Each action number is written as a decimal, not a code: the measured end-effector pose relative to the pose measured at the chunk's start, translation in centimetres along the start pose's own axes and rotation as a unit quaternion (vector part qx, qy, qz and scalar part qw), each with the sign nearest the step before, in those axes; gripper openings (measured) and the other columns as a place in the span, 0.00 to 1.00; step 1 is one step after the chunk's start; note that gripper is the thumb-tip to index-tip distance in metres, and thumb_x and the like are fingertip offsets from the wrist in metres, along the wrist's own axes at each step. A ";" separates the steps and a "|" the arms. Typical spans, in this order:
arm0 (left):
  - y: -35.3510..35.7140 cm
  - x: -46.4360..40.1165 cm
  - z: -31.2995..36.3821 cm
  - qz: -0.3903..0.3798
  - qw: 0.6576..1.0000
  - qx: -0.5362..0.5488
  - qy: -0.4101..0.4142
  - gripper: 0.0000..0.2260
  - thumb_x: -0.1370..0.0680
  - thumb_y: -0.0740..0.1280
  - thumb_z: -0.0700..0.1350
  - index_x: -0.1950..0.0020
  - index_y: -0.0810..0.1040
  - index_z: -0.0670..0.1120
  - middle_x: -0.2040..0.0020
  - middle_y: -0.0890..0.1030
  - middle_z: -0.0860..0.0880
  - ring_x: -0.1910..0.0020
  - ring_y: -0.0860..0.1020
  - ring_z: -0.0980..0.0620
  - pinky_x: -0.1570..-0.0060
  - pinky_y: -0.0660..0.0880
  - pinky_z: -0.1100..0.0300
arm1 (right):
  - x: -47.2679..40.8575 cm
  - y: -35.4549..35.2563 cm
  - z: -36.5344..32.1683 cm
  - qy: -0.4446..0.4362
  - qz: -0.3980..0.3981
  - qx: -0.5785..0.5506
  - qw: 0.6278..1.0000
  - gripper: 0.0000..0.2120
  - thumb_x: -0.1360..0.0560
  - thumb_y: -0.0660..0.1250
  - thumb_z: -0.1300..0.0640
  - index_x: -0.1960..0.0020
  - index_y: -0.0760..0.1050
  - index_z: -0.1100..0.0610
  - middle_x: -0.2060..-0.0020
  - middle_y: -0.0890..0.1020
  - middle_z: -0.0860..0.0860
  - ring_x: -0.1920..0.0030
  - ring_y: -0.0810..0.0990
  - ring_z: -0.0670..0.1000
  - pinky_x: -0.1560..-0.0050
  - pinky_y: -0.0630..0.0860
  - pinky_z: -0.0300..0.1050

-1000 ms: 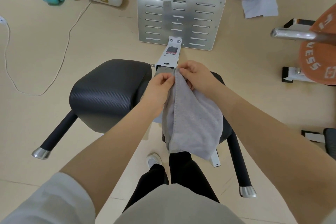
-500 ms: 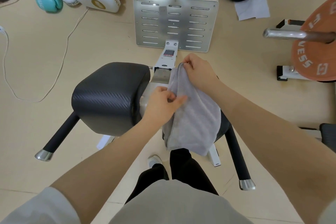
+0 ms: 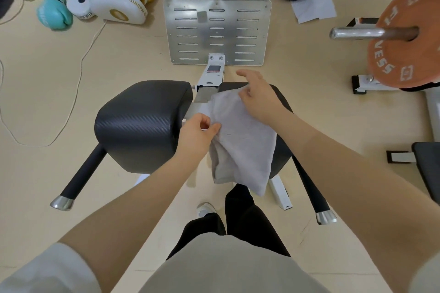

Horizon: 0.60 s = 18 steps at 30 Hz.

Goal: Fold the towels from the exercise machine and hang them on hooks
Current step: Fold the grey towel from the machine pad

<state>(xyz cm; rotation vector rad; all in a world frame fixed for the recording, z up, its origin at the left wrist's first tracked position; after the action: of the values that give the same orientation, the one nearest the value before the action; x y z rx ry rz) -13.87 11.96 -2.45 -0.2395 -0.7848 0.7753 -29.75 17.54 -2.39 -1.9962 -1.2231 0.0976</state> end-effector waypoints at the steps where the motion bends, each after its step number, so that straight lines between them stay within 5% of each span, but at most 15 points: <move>1: 0.0 0.1 -0.1 -0.006 1.000 0.002 0.000 0.07 0.23 0.66 0.47 0.58 0.70 0.47 0.61 0.74 0.53 0.63 0.71 0.57 0.58 0.72 0.55 | 0.6 -0.4 0.7 0.019 0.025 0.009 0.999 0.20 0.23 0.56 0.65 0.31 0.65 0.58 0.31 0.65 0.55 0.36 0.71 0.55 0.38 0.66 0.41; 4: 0.2 0.9 -0.5 -0.044 0.998 0.044 -0.023 0.08 0.24 0.67 0.49 0.52 0.72 0.45 0.57 0.75 0.54 0.61 0.71 0.59 0.63 0.68 0.61 | 3.1 -1.4 3.1 0.107 0.097 0.046 0.988 0.15 0.24 0.59 0.62 0.38 0.70 0.59 0.37 0.69 0.55 0.40 0.71 0.57 0.41 0.70 0.50; 6: 0.4 1.6 -0.8 -0.063 0.993 0.099 -0.036 0.12 0.26 0.70 0.48 0.47 0.75 0.43 0.56 0.76 0.53 0.59 0.73 0.59 0.64 0.68 0.64 | 5.3 -1.4 4.1 0.153 0.111 0.028 0.982 0.12 0.24 0.60 0.58 0.42 0.71 0.60 0.45 0.73 0.54 0.49 0.73 0.55 0.52 0.70 0.47; 11: 1.3 2.8 -3.2 -0.013 1.000 0.025 -0.009 0.16 0.32 0.75 0.50 0.53 0.76 0.41 0.49 0.78 0.43 0.52 0.76 0.49 0.49 0.75 0.56 | 9.6 0.1 4.7 0.210 0.120 -0.034 0.970 0.12 0.24 0.58 0.54 0.65 0.67 0.57 0.71 0.69 0.51 0.69 0.67 0.51 0.70 0.62 0.43; 15: 1.5 3.6 -3.9 0.078 0.997 0.004 0.028 0.12 0.31 0.74 0.49 0.59 0.74 0.44 0.45 0.72 0.43 0.52 0.73 0.48 0.45 0.73 0.52 | 11.4 2.1 4.7 0.234 0.132 -0.035 0.963 0.15 0.24 0.59 0.54 0.68 0.61 0.56 0.75 0.64 0.50 0.74 0.62 0.49 0.74 0.57 0.42; 18: 2.4 3.9 -4.8 0.069 0.996 0.012 0.058 0.10 0.29 0.71 0.47 0.63 0.74 0.44 0.49 0.73 0.38 0.57 0.72 0.46 0.49 0.71 0.54 | 12.0 2.9 5.0 0.232 0.136 -0.041 0.962 0.13 0.24 0.59 0.54 0.66 0.63 0.56 0.74 0.66 0.49 0.74 0.64 0.48 0.74 0.57 0.41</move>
<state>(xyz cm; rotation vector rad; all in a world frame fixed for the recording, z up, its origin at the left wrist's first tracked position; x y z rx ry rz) -9.98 16.85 -4.79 -0.3176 -0.6535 0.8932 -23.40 29.13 -3.97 -2.0928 -0.6632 -0.2774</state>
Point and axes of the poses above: each hand's wrist, its own x-axis away from the middle knuckle, its own y-axis out of the palm, z = x × y, the point moved 2 cm from there along -x, towards the middle knuckle
